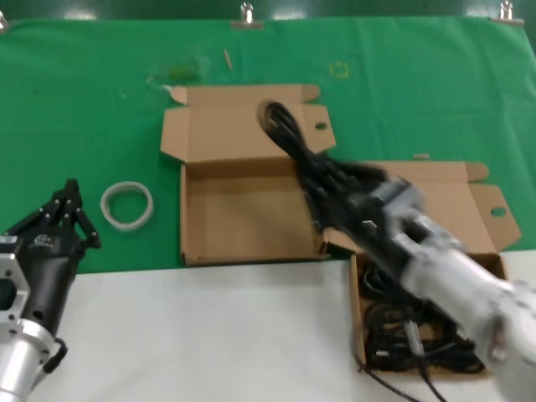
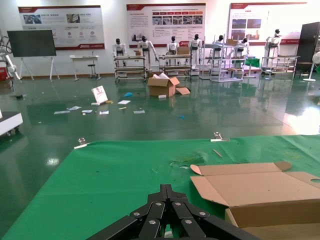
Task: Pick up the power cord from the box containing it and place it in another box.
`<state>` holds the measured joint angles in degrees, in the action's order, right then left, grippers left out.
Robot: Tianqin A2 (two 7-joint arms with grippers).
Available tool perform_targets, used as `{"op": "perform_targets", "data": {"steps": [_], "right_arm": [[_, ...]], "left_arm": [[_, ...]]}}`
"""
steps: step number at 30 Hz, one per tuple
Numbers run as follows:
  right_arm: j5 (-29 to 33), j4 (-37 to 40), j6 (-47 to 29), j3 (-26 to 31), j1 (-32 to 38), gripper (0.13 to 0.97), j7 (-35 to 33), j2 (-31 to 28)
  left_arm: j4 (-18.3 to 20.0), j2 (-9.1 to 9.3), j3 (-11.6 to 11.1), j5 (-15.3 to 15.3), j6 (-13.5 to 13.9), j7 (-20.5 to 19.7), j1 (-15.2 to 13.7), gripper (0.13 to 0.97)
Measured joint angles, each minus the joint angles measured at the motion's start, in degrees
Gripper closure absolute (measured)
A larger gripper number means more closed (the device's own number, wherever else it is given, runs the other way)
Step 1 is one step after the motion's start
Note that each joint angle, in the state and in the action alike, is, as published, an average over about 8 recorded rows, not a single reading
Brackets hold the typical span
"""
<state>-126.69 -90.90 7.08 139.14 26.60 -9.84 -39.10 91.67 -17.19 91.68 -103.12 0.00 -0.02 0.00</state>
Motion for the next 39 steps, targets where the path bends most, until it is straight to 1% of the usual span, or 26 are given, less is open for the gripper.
{"op": "perform_targets", "data": {"steps": [5,8,10,13,16,19,21,26,30,31,35,39], "right_arm": [[-1.71,11.72,-0.74,8.57,10.57,0.885,-5.76,8.05],[-2.16,18.98,-1.43,12.70,14.97,0.885,-8.06,12.30],[-1.52,23.97,-2.43,14.07,16.93,0.885,-9.09,15.14],[1.01,31.39,-5.08,13.05,18.36,0.882,-10.31,19.45],[4.58,37.63,-8.35,9.47,18.42,0.879,-11.61,23.28],[8.17,41.62,-11.10,5.78,17.86,0.877,-12.48,25.80],[10.49,42.93,-12.30,4.15,17.42,0.859,-12.21,26.57],[15.81,42.98,-13.68,2.33,16.46,0.814,-9.15,26.40],[18.62,39.70,-13.05,2.64,16.02,0.805,-5.16,24.36],[18.87,38.32,-12.64,2.87,15.95,0.805,-4.11,23.57],[17.92,30.24,-10.60,2.82,15.15,0.737,0.56,19.15],[14.95,20.13,-8.98,0.16,12.94,0.669,5.32,13.72]], "left_arm": [[0.00,0.00,0.00,0.00,0.00,0.00,0.00,0.957],[0.00,0.00,0.00,0.00,0.00,0.00,0.00,0.957],[0.00,0.00,0.00,0.00,0.00,0.00,0.00,0.957],[0.00,0.00,0.00,0.00,0.00,0.00,0.00,0.957],[0.00,0.00,0.00,0.00,0.00,0.00,0.00,0.957],[0.00,0.00,0.00,0.00,0.00,0.00,0.00,0.957],[0.00,0.00,0.00,0.00,0.00,0.00,0.00,0.957],[0.00,0.00,0.00,0.00,0.00,0.00,0.00,0.957],[0.00,0.00,0.00,0.00,0.00,0.00,0.00,0.957],[0.00,0.00,0.00,0.00,0.00,0.00,0.00,0.957],[0.00,0.00,0.00,0.00,0.00,0.00,0.00,0.957],[0.00,0.00,0.00,0.00,0.00,0.00,0.00,0.957]]}}
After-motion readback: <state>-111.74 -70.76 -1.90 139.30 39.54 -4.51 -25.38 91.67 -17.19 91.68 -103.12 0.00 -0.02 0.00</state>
